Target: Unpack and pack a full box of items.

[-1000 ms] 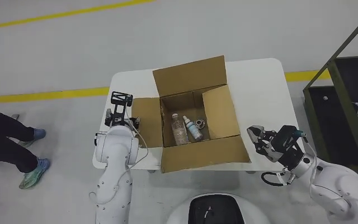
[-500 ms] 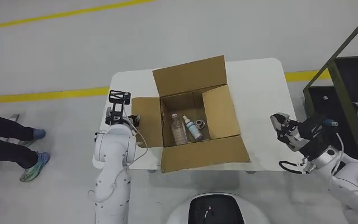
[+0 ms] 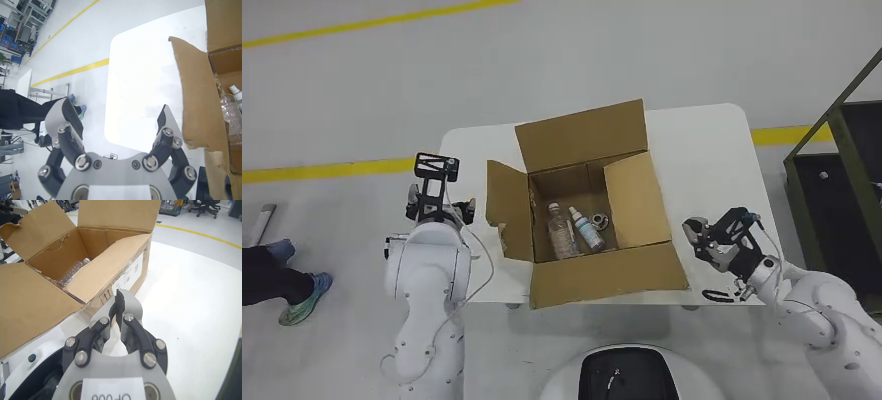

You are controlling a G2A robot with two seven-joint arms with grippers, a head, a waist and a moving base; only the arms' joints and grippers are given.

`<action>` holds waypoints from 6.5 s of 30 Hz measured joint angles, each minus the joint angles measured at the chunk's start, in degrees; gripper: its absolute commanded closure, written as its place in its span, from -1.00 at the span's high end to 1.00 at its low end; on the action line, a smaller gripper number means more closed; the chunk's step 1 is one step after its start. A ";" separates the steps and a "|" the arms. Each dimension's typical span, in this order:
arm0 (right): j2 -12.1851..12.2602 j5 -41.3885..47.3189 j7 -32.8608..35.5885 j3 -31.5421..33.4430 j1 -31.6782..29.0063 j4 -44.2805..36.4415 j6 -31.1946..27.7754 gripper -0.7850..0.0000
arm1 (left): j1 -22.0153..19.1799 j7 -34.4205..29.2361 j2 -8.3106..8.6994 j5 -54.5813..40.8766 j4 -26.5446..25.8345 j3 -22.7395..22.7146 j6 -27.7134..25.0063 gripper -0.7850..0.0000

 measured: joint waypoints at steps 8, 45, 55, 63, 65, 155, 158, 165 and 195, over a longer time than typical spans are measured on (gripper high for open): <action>-0.65 -2.93 -0.61 -5.54 2.73 2.38 -0.49 -1.00 | 0.80 -0.01 -0.32 -2.38 -6.18 2.81 -0.54 1.00; 1.04 -5.64 -8.66 13.32 -21.17 -13.55 1.77 -1.00 | -3.37 1.51 -3.30 -53.53 5.79 13.90 8.46 1.00; 0.81 -6.56 -11.11 12.74 -20.64 -10.81 2.19 -1.00 | -6.11 9.48 -4.98 -78.05 15.89 15.51 17.79 1.00; 0.71 -6.33 -11.63 13.31 -21.36 -10.22 2.14 -1.00 | -11.23 12.75 -5.32 -81.07 26.51 15.82 25.26 1.00; 0.69 -6.20 -11.66 13.48 -21.48 -10.16 2.06 -1.00 | -11.29 12.77 -5.30 -80.83 26.54 15.90 25.08 1.00; -0.77 27.00 -13.20 19.59 -20.03 -4.80 0.98 1.00 | -23.89 10.68 -8.06 -115.13 43.22 32.06 24.90 1.00; -0.77 36.87 -11.11 21.02 -19.53 -3.02 -2.71 -0.08 | -24.12 10.89 -8.24 -115.62 44.37 32.77 24.95 1.00; -0.50 45.63 -3.72 20.94 -15.76 -2.65 -4.10 -0.29 | -24.57 10.75 -8.34 -114.73 46.19 34.21 24.84 1.00; -1.47 36.57 2.13 6.21 -0.67 6.03 0.39 -1.00 | -24.52 11.23 -7.46 -113.70 45.98 33.94 25.60 1.00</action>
